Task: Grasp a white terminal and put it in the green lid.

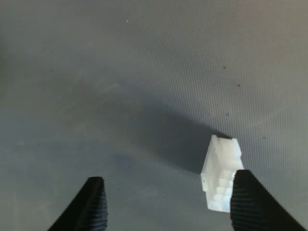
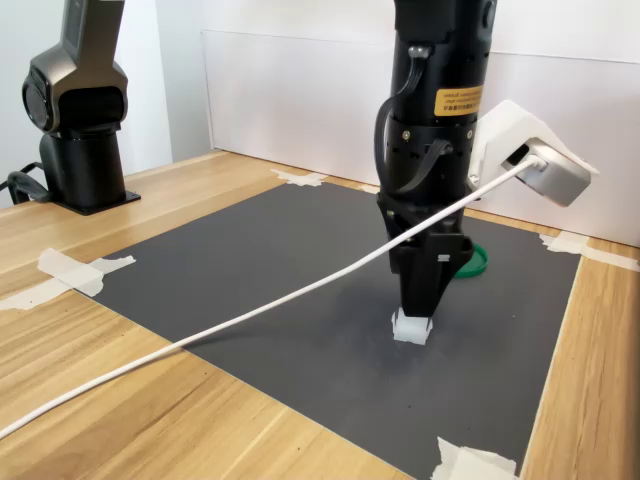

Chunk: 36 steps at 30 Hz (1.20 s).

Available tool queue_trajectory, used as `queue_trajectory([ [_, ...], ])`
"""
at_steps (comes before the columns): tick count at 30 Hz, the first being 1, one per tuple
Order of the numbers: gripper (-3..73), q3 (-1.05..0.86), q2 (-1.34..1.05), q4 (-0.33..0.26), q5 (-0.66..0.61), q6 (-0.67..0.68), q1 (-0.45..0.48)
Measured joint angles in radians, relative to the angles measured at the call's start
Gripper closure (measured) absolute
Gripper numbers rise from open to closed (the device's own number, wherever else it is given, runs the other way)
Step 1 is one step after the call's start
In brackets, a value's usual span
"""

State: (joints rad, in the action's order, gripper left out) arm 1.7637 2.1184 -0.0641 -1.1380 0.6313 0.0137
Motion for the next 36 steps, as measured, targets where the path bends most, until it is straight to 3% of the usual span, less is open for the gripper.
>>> queue_trajectory([
  [8,6.3,0.008,-0.014,-0.003,-0.026,0.0,0.0],
  [18,6.3,0.16,-0.067,-0.009,-0.079,0.004,0.035],
  [26,7.3,0.153,-0.06,0.01,-0.085,0.025,0.089],
  [36,8.3,0.152,-0.004,0.005,-0.084,0.041,0.093],
])
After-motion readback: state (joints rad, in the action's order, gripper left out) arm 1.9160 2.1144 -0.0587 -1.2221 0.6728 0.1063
